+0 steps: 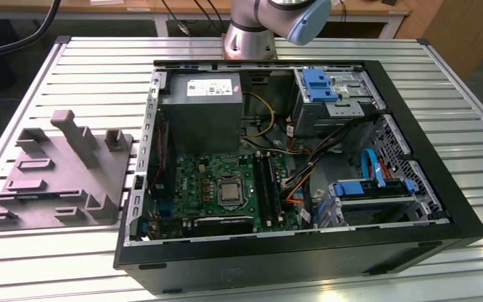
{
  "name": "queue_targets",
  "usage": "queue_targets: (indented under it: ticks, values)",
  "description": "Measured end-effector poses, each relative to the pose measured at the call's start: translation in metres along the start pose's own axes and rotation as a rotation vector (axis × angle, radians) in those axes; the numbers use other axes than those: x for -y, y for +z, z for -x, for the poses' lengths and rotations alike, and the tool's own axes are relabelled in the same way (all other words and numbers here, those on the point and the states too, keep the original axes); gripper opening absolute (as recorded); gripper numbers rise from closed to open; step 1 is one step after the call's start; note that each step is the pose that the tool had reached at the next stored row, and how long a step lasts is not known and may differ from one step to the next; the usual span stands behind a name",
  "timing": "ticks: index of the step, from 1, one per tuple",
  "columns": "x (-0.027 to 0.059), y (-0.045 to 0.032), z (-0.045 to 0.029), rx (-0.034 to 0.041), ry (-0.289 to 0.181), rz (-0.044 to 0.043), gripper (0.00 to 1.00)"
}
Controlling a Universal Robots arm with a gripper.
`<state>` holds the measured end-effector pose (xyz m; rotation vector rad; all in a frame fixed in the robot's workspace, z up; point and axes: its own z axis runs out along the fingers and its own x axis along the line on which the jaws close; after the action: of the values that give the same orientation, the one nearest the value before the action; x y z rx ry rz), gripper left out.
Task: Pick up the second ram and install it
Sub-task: 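Reach for the second ram, then pick up the second ram and move it above second insertion slot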
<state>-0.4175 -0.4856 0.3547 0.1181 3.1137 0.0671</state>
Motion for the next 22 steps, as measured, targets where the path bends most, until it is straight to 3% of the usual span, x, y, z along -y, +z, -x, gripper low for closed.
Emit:
queue_targets:
  ticks: [12,22]
  values:
    - [0.0036,0.0078,0.0001,0.0000,0.000,-0.0004,0.10]
    - [0.0037,0.0090,0.0001,0.0000,0.000,-0.0004,0.10]
